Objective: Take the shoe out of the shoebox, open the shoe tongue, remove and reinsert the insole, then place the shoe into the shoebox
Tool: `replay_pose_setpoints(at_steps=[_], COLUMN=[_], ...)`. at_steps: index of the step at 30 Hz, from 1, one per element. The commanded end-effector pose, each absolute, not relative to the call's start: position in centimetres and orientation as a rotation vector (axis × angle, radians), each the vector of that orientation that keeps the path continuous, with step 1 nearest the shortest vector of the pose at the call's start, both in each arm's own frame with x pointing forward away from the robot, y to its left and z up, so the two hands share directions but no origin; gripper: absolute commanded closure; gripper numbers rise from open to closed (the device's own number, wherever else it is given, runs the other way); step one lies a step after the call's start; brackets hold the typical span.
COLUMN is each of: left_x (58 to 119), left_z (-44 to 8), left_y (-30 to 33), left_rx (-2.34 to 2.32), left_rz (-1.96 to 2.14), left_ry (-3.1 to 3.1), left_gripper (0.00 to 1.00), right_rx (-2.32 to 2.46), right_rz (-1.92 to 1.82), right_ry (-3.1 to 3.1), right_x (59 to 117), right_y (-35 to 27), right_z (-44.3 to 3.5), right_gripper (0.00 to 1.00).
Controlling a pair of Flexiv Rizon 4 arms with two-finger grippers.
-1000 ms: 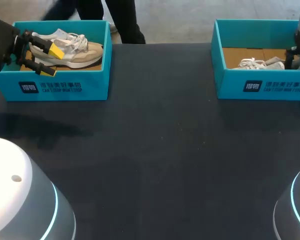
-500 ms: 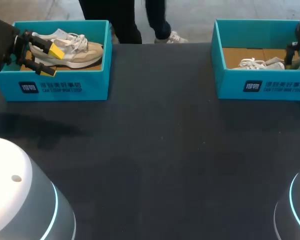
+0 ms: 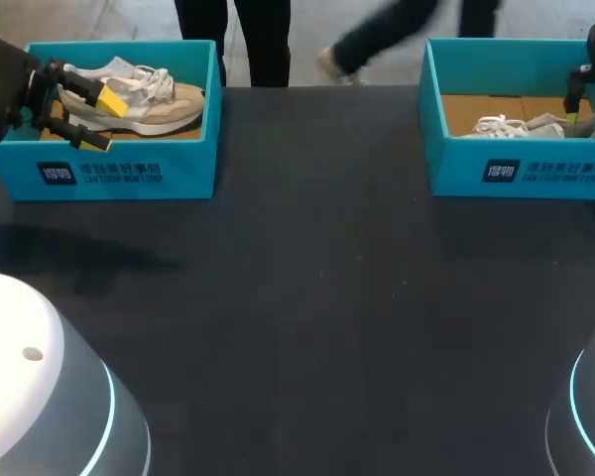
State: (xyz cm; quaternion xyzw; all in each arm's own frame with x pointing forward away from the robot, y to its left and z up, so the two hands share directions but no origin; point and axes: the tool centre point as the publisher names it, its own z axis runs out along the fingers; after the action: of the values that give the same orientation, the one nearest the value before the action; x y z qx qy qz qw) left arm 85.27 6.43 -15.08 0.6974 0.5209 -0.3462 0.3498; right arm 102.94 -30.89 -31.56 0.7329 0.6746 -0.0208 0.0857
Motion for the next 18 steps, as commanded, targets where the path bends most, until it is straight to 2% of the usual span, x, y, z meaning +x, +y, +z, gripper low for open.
replay_pose_setpoints(at_steps=[1, 18], left_x=[85.3, 85.3], left_z=[-15.1, -15.1], left_y=[6.4, 6.4], left_rx=[1.807, 1.807], left_rz=[-0.895, -0.895], left_ry=[1.348, 1.348], left_gripper=[0.00, 0.00], right_rx=[2.188, 2.262], right_rz=[-0.059, -0.001], right_ry=[2.004, 2.020], right_x=[102.2, 99.0], right_y=[-30.4, -27.2], right_z=[-30.1, -26.5], right_gripper=[0.00, 0.00])
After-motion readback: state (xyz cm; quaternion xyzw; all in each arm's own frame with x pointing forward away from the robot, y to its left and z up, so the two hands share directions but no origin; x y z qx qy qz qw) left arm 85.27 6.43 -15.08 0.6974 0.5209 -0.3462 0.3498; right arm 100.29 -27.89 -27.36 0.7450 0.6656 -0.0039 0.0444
